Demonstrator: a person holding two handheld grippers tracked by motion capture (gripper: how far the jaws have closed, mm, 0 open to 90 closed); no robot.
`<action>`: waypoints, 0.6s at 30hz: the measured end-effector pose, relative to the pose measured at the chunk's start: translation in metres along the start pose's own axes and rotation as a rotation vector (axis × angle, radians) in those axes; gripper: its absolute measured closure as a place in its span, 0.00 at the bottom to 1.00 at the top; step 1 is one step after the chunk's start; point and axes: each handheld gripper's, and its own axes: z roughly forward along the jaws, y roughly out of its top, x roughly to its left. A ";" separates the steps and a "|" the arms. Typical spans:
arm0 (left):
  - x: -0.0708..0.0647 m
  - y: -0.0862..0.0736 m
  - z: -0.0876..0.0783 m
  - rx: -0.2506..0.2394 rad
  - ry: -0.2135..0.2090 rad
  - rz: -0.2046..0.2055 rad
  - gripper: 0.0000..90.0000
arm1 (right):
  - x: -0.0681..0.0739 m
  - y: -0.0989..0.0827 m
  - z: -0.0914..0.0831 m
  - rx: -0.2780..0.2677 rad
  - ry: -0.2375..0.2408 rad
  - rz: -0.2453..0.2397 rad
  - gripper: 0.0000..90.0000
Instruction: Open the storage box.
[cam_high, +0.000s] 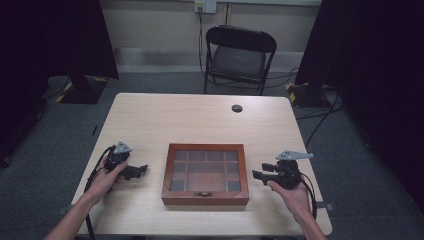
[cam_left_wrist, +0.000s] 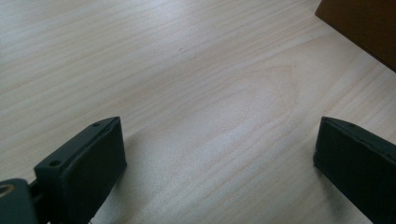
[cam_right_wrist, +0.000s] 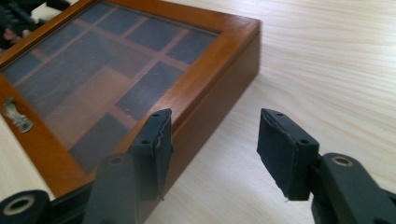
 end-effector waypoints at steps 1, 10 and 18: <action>0.000 0.000 0.000 0.000 0.000 -0.001 0.02 | 0.002 0.001 0.001 0.007 0.006 -0.007 0.50; 0.000 0.000 0.000 0.000 0.000 0.000 0.02 | 0.022 0.011 0.001 -0.003 0.099 -0.061 0.59; 0.000 0.000 0.000 0.000 0.000 0.000 0.02 | 0.045 0.017 0.008 0.007 0.166 -0.133 0.65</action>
